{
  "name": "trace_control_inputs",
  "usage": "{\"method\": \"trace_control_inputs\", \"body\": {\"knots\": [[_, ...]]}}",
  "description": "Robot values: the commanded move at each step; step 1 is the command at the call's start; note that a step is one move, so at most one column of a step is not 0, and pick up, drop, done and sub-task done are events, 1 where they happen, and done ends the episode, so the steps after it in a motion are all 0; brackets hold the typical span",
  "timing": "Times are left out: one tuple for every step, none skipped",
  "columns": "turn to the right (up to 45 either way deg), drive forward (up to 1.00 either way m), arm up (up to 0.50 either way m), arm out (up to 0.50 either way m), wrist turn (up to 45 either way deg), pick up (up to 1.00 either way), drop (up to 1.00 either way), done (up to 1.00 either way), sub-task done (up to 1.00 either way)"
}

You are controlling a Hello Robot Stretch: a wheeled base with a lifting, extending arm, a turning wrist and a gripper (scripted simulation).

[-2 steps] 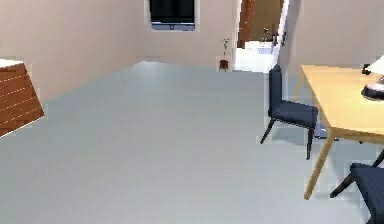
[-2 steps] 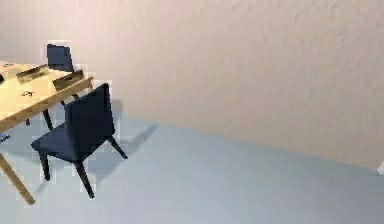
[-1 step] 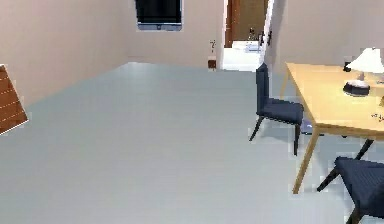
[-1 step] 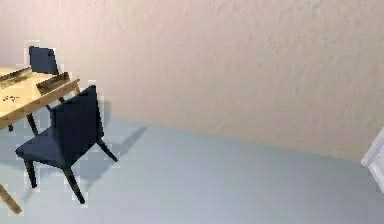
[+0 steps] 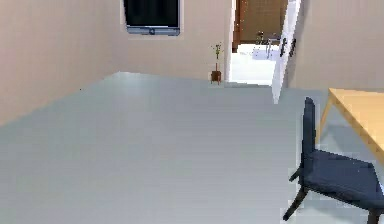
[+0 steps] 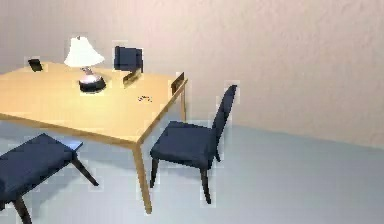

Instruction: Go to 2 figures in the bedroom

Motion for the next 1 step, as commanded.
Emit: {"method": "trace_control_inputs", "body": {"knots": [[0.0, 0.95, 0.0, 0.0, 0.0, 0.0, 0.0, 0.0, 0.0]]}}
